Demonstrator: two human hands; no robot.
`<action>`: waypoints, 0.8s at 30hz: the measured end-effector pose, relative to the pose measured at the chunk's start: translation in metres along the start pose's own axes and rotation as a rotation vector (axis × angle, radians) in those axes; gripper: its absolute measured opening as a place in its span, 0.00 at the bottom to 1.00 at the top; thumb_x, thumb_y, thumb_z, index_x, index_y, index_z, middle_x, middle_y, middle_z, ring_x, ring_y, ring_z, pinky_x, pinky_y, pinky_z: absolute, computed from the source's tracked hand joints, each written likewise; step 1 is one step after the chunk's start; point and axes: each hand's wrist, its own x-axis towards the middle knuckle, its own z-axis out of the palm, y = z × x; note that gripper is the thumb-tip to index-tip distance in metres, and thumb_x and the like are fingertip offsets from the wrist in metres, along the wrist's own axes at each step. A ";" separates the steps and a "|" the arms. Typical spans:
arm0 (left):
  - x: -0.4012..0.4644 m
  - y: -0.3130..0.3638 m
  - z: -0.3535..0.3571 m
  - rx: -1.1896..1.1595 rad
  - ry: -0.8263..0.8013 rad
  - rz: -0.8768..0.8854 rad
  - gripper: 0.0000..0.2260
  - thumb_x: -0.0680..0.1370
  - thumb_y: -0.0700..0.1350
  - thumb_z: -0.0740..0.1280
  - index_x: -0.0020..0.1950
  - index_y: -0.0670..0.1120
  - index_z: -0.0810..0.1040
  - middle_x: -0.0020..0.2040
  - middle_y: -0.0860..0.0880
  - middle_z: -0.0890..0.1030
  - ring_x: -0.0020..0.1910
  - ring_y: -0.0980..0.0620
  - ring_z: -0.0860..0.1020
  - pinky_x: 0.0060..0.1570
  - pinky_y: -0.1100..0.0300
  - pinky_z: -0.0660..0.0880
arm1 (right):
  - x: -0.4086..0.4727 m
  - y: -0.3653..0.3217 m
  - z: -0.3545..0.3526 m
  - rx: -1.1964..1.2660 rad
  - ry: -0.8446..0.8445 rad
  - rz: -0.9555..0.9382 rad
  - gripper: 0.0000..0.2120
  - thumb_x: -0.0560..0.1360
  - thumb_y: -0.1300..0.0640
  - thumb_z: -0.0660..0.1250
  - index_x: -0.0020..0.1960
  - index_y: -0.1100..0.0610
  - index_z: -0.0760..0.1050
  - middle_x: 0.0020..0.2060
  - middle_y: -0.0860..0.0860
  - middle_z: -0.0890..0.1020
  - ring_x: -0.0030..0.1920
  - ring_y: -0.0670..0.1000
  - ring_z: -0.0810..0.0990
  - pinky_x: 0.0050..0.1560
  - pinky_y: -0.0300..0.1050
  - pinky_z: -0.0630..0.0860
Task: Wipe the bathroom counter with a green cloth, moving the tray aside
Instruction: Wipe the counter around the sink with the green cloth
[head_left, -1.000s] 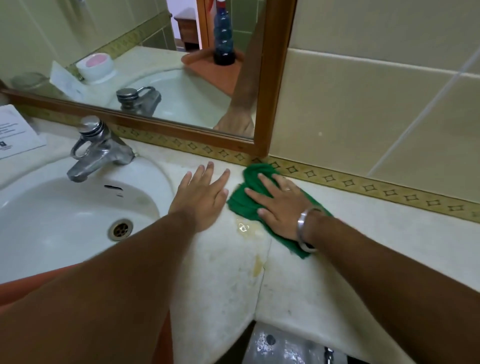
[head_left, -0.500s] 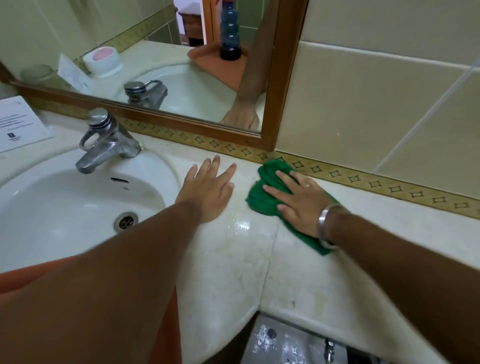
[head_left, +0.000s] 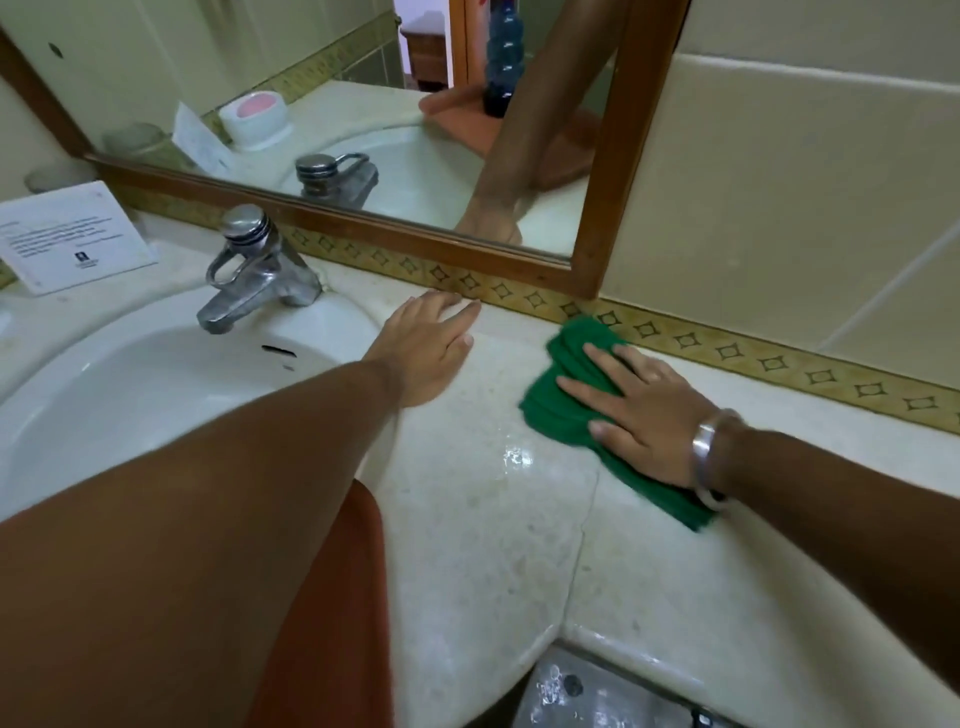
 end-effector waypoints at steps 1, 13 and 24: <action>0.002 -0.004 0.003 0.006 -0.004 -0.001 0.22 0.83 0.51 0.51 0.78 0.50 0.61 0.75 0.43 0.64 0.74 0.46 0.60 0.73 0.48 0.56 | 0.022 -0.020 -0.005 -0.017 0.007 0.027 0.28 0.77 0.37 0.41 0.75 0.37 0.37 0.78 0.53 0.43 0.76 0.60 0.45 0.73 0.55 0.46; -0.001 -0.016 0.024 0.030 -0.048 -0.029 0.23 0.83 0.53 0.50 0.78 0.53 0.61 0.75 0.44 0.64 0.74 0.45 0.60 0.74 0.45 0.56 | -0.036 0.012 0.019 -0.023 -0.097 -0.164 0.26 0.78 0.39 0.39 0.75 0.36 0.39 0.77 0.55 0.47 0.76 0.62 0.51 0.73 0.62 0.56; -0.013 -0.025 0.024 0.033 -0.036 -0.042 0.23 0.82 0.53 0.50 0.78 0.53 0.62 0.75 0.44 0.65 0.74 0.45 0.60 0.74 0.44 0.56 | -0.095 -0.055 0.036 0.011 0.046 -0.487 0.24 0.77 0.43 0.52 0.73 0.42 0.62 0.74 0.54 0.64 0.73 0.60 0.60 0.73 0.57 0.54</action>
